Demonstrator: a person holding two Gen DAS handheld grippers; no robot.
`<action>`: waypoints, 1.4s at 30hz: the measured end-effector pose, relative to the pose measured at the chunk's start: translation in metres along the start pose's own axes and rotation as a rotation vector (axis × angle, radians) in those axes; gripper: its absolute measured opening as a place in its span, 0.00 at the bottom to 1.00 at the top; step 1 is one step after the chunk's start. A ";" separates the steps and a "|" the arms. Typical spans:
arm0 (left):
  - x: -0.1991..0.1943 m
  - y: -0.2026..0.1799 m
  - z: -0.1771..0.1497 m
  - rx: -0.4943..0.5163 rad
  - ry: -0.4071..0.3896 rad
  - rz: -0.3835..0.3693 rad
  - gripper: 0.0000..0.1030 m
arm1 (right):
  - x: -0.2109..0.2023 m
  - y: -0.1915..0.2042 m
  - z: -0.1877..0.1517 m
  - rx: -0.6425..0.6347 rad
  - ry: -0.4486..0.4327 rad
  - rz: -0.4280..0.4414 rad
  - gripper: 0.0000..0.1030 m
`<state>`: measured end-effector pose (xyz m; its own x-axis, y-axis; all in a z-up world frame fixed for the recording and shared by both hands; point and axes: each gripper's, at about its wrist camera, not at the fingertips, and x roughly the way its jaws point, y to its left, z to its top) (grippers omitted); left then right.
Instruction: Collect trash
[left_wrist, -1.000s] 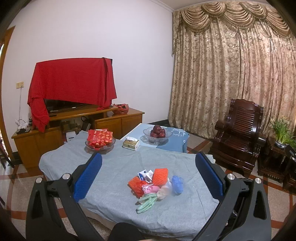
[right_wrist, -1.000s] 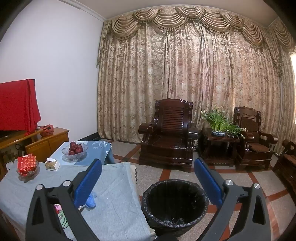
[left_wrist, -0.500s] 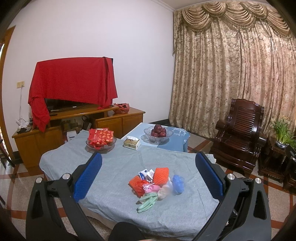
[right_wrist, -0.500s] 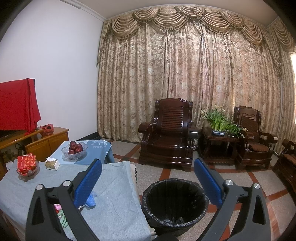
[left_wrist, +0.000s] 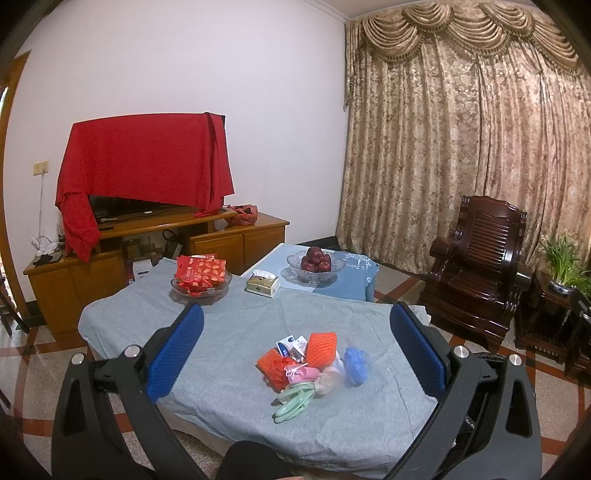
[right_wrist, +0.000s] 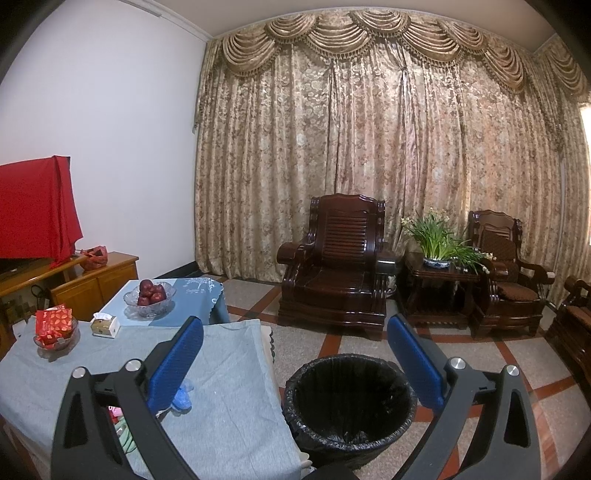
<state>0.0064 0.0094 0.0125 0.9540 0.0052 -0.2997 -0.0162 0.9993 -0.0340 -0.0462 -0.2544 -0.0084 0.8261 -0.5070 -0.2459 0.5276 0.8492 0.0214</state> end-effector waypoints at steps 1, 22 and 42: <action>0.000 0.002 -0.006 0.000 0.000 0.000 0.95 | 0.000 0.000 0.000 0.000 0.000 0.000 0.94; 0.001 0.005 -0.011 0.000 0.002 0.000 0.95 | 0.002 -0.003 -0.006 0.003 0.006 0.003 0.94; 0.006 0.011 -0.010 0.002 0.008 0.005 0.95 | 0.004 0.002 -0.009 -0.004 0.011 0.005 0.94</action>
<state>0.0084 0.0201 0.0006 0.9516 0.0097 -0.3071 -0.0200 0.9993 -0.0305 -0.0437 -0.2537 -0.0183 0.8264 -0.5014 -0.2561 0.5229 0.8522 0.0188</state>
